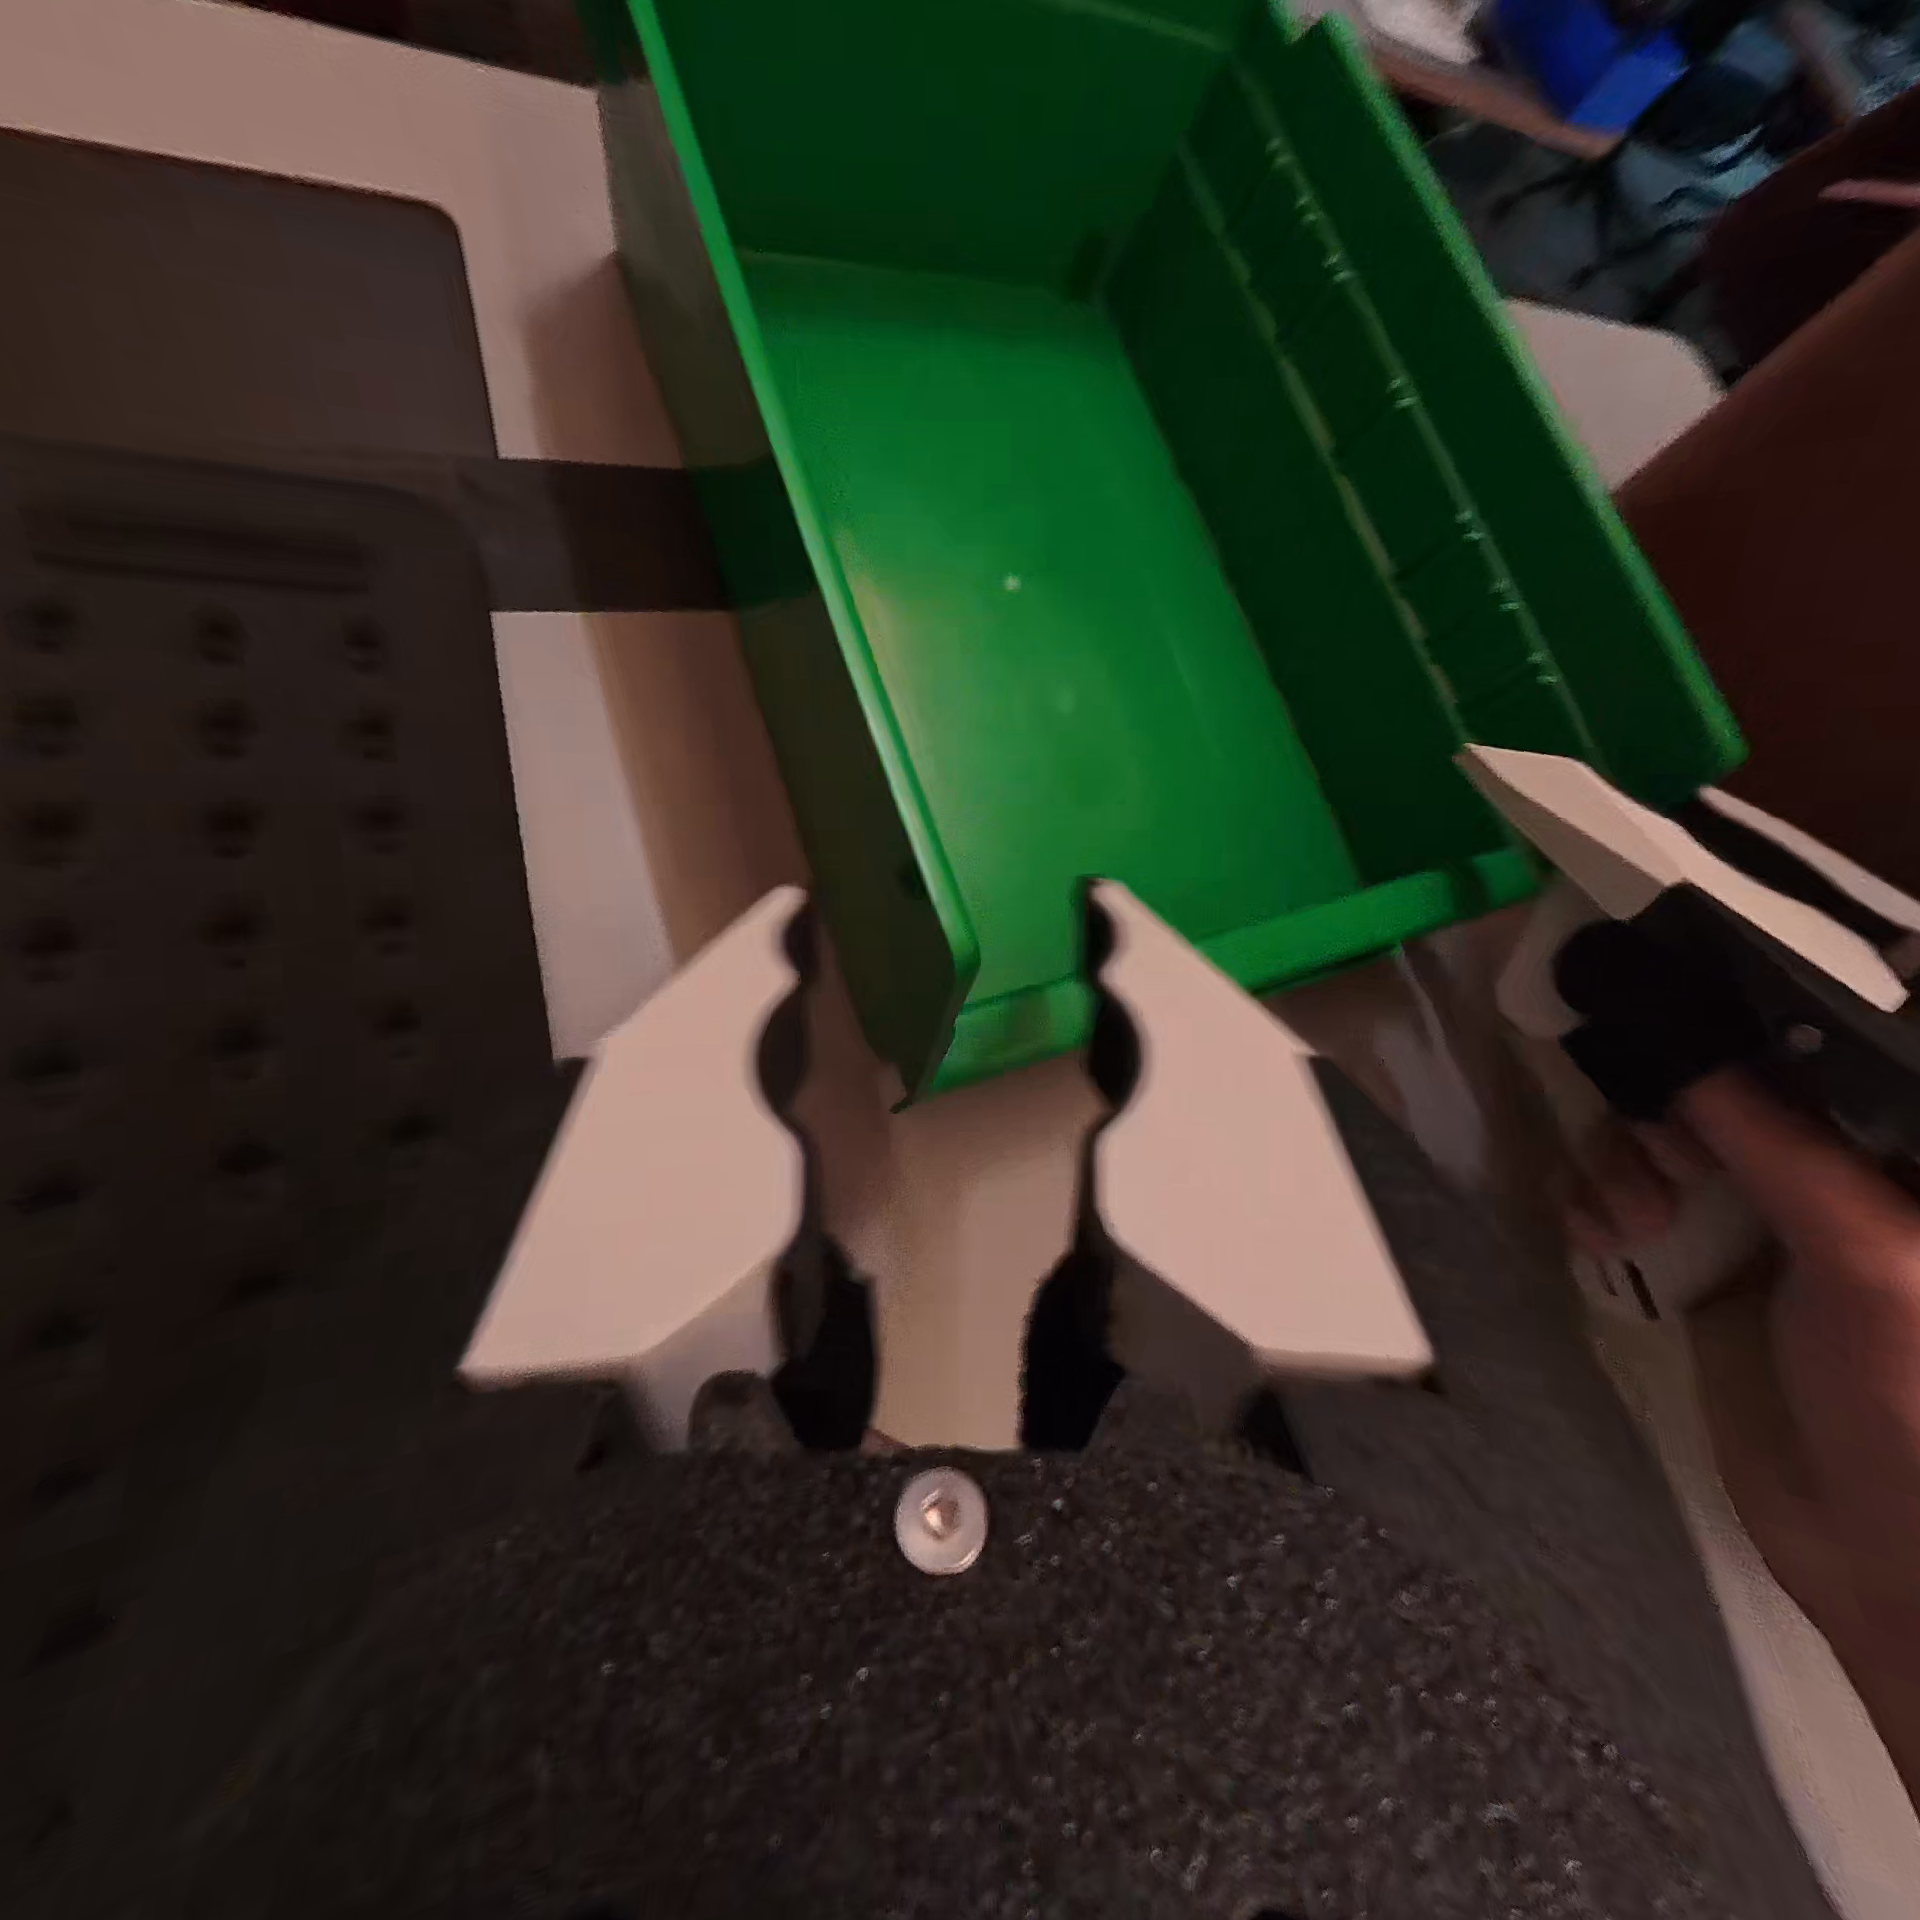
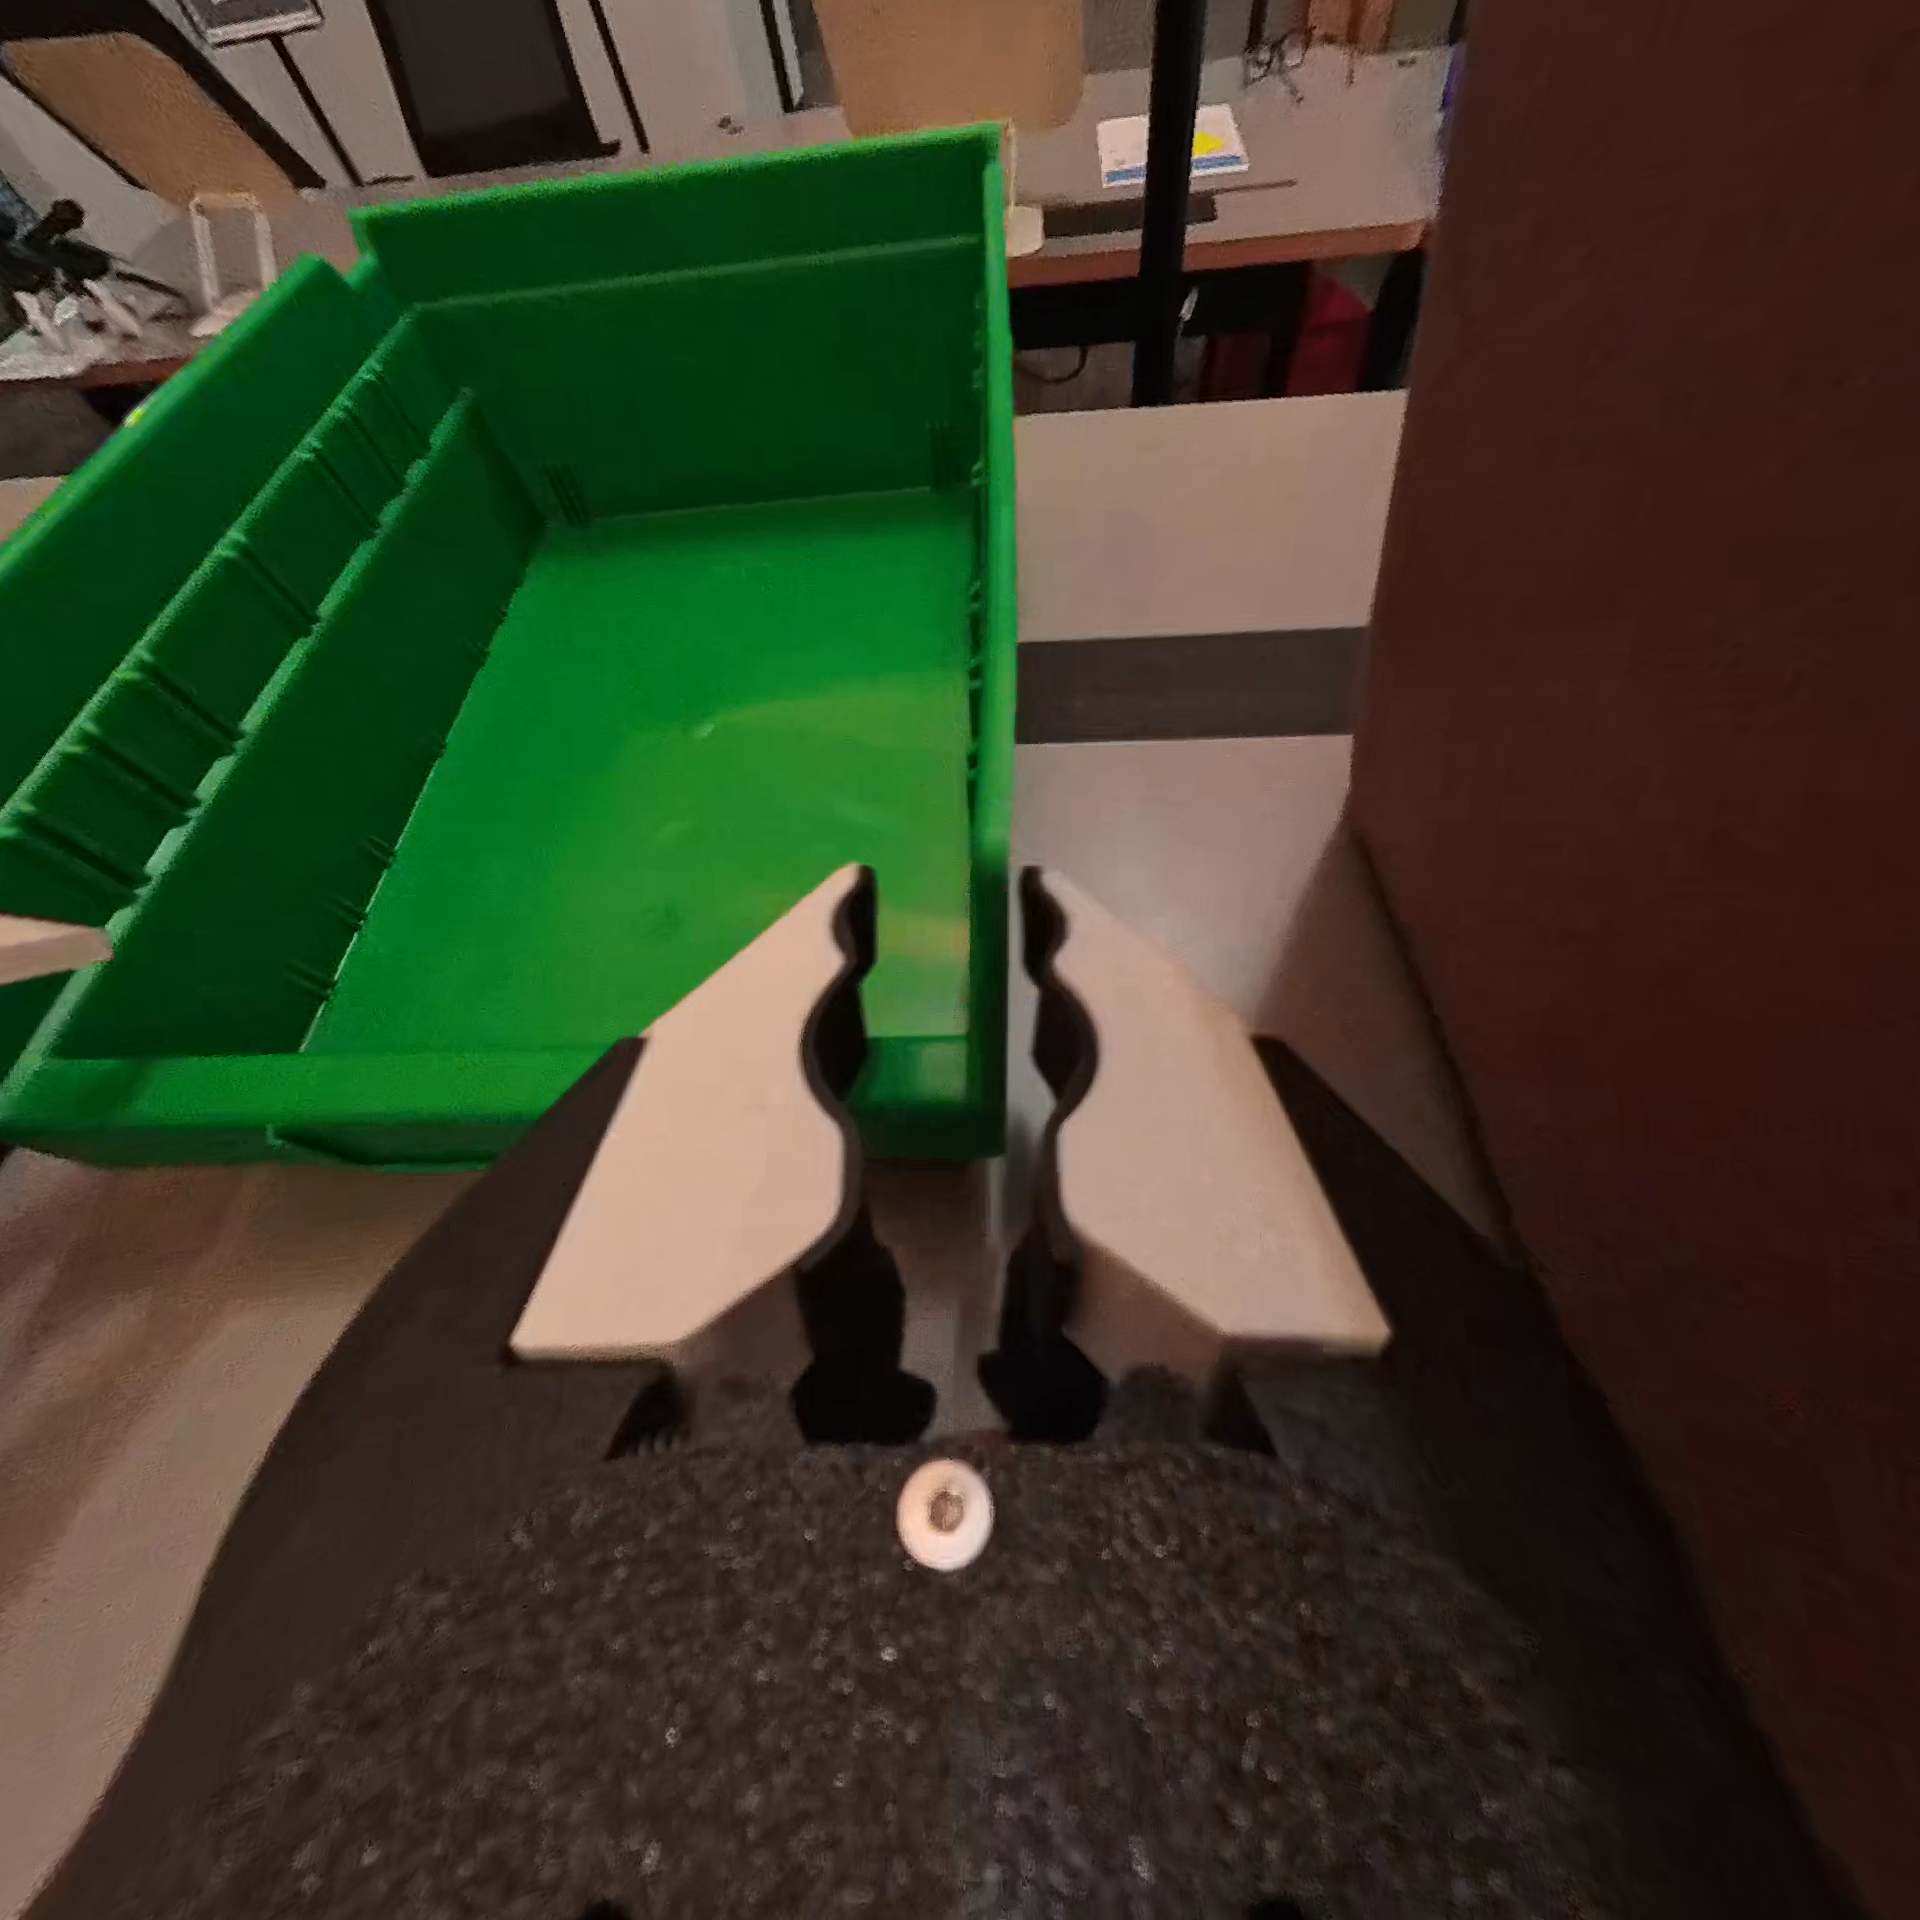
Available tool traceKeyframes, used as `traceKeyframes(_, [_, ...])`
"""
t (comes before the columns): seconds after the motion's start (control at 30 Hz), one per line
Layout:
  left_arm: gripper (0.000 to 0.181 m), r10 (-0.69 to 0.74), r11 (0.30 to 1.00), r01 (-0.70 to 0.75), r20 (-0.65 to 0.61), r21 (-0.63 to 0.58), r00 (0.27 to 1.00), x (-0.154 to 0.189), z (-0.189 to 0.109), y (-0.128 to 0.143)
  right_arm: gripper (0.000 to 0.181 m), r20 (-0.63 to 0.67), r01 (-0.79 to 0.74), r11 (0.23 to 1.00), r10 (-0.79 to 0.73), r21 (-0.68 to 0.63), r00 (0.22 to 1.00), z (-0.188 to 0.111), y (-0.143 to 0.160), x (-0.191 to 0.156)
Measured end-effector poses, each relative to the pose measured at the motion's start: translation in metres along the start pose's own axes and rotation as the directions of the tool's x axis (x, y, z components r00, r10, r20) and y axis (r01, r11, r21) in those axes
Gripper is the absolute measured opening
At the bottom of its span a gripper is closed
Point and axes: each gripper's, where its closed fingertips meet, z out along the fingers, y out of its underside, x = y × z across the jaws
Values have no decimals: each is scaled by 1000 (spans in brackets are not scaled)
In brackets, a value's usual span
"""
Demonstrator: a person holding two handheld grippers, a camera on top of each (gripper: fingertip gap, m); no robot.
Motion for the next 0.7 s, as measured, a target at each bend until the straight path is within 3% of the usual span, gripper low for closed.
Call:
traceKeyframes(0.03, [25,-4,1000,5,53,-14,999,-4,4,1,12,-5,-5,1000,5,-22,1000,1,2,2])
traceKeyframes(0.1, [10,51,999,-50,158,-13,986,-13,1,3,2,-21,37,999,-38,-33,999,-4,4,5])
traceKeyframes(0.23, [8,110,994,-103,199,-47,974,-4,-28,32,2,-47,78,995,-81,-62,996,-43,24,1])
traceKeyframes(0.53, [8,171,981,-159,107,-107,979,47,-132,142,5,9,76,988,-75,-134,997,-207,106,-6])
traceKeyframes(0.7, [11,219,972,-212,62,-104,974,74,-161,178,4,-10,72,986,-74,-150,997,-246,124,4])
